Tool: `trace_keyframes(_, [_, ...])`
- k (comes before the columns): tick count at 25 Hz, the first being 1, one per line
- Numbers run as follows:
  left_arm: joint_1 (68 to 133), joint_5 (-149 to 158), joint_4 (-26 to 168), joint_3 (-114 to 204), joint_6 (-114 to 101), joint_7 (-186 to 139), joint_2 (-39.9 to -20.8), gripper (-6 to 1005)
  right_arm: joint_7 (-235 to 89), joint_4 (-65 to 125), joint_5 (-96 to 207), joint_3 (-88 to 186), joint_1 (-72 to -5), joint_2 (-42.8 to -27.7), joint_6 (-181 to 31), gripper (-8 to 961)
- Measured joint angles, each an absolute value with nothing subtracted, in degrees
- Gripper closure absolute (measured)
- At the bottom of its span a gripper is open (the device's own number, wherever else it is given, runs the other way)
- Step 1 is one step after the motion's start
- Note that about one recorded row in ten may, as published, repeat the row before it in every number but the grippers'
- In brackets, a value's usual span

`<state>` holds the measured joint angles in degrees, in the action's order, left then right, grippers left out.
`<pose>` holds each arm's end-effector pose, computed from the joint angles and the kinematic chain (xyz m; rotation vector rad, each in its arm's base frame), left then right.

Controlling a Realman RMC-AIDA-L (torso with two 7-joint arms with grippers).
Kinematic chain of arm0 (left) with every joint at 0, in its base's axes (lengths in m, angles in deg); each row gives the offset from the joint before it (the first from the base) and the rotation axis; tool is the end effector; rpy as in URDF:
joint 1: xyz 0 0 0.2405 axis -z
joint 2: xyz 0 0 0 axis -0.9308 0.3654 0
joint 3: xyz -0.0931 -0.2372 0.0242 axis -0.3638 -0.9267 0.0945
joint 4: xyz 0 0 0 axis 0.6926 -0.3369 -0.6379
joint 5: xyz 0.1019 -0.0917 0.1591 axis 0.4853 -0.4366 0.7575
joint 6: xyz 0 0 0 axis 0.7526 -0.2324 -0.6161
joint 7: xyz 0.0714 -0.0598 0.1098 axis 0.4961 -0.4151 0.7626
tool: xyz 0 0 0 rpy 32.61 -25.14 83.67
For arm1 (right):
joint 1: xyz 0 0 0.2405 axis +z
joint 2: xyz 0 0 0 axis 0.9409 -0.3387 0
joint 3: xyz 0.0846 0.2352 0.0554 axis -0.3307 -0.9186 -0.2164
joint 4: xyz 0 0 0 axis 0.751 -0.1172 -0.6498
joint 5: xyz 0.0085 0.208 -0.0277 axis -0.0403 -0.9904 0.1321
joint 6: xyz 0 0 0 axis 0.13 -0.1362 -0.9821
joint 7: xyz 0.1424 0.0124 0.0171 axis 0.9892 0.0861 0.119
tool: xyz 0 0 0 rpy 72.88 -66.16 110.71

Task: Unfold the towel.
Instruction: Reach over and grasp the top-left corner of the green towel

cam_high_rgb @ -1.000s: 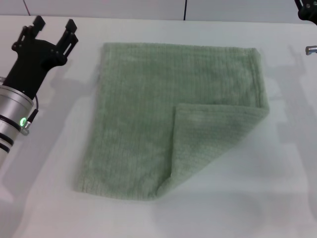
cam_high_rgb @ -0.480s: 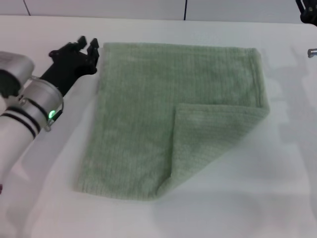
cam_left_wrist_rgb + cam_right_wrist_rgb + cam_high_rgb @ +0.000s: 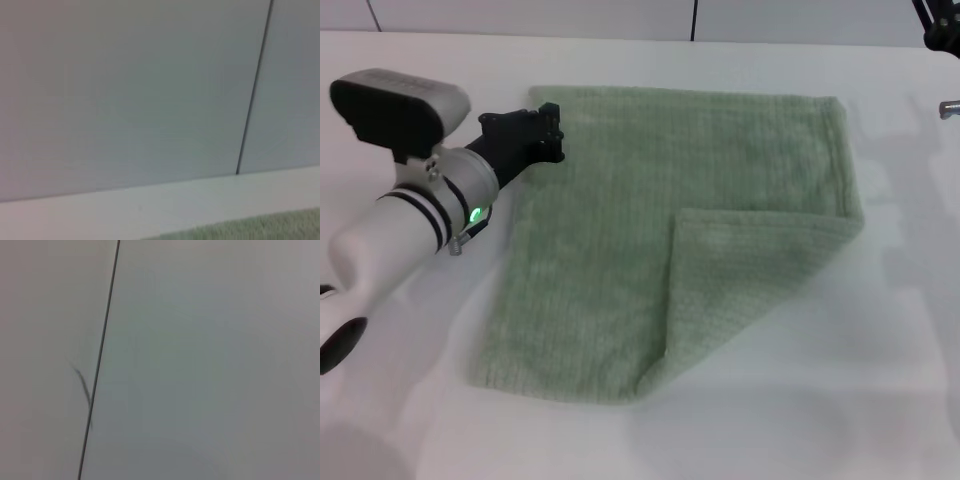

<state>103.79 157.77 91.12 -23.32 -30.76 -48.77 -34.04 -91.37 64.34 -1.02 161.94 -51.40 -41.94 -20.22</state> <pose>-0.2726 0.3955 -0.0754 -1.9892 -0.7688 -0.5146 0.2376 0.3492 -0.0046 -1.4680 0.2561 0.7968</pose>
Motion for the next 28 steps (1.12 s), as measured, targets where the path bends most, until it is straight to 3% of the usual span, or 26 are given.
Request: trace_keyframes(28, [106.1,157.8,91.3,-20.4,-21.5,-51.9,-34.07,1000,-91.4,64.4,-1.0,162.3,-50.0,-41.85,-21.3,166])
